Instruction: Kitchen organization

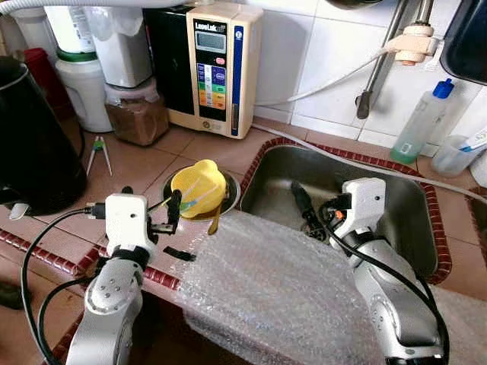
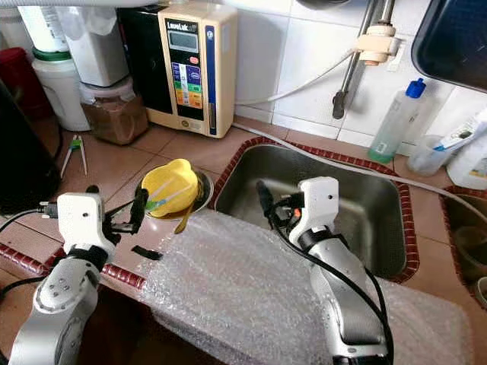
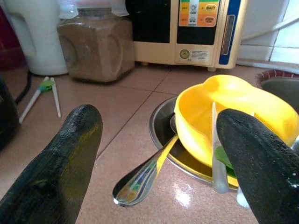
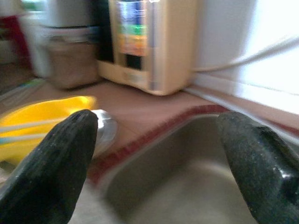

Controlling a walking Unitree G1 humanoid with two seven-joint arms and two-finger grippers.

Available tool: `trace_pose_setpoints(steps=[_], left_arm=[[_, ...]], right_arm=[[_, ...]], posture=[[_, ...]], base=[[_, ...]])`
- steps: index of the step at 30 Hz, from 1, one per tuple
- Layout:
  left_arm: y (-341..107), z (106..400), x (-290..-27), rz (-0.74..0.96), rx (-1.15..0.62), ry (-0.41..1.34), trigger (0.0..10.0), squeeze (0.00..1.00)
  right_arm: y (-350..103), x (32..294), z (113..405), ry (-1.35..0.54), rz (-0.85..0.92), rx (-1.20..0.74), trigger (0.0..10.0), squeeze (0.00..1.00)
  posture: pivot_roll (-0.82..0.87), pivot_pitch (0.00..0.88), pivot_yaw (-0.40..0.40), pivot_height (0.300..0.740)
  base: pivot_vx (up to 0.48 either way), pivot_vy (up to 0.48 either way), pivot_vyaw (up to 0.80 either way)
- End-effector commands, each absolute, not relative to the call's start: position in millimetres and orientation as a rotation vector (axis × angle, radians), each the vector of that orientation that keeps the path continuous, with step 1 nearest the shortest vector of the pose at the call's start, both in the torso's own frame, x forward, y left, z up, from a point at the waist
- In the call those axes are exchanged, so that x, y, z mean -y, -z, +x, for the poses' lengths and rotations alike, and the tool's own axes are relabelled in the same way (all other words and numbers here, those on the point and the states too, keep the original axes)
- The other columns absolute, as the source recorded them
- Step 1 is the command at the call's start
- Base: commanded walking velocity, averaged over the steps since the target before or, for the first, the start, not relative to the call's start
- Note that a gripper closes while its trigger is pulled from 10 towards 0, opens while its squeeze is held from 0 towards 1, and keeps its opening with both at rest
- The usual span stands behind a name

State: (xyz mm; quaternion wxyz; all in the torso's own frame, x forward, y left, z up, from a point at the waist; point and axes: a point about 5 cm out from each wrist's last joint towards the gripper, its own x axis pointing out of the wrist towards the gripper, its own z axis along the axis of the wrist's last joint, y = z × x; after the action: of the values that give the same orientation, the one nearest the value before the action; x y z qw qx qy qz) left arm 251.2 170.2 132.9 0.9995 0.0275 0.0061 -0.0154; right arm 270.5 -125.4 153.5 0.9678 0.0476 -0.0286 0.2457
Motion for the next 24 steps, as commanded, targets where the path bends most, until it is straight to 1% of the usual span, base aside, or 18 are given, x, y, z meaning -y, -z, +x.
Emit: trace_pose_setpoints(steps=[1,6,8,13,17,24], left_arm=[[-133,250,-166,0.029,-0.015,0.076,10.0,0.0],[-129,250,-160,0.005,-0.04,0.129,10.0,0.0],[-131,251,-160,0.004,-0.028,0.135,10.0,0.0],[-141,255,-161,0.03,0.019,0.115,10.0,0.0],[-147,257,-157,0.063,0.051,0.152,10.0,0.0],[-144,256,-149,0.032,0.0,0.204,10.0,0.0]], right_arm=[[-155,121,264,-0.571,0.111,0.037,10.0,0.0],[-154,115,259,-0.648,0.118,0.014,10.0,0.0],[-156,112,256,-0.695,0.13,0.003,10.0,0.0],[-159,108,254,-0.743,0.154,-0.011,10.0,0.0],[-161,105,251,-0.787,0.156,-0.021,10.0,0.0],[-163,101,243,-0.879,0.182,-0.054,10.0,0.0]], posture=[[0.0,0.002,-0.034,0.74],[0.0,0.001,-0.037,0.74],[0.0,0.0,-0.037,0.74],[0.0,0.0,-0.038,0.74],[0.0,0.0,-0.038,0.74],[0.0,0.003,-0.039,0.74]], base=[[0.0,0.0,0.0],[0.0,0.0,0.0],[0.0,0.0,0.0],[0.0,0.0,0.0],[0.0,0.0,0.0],[0.0,0.0,0.0]])
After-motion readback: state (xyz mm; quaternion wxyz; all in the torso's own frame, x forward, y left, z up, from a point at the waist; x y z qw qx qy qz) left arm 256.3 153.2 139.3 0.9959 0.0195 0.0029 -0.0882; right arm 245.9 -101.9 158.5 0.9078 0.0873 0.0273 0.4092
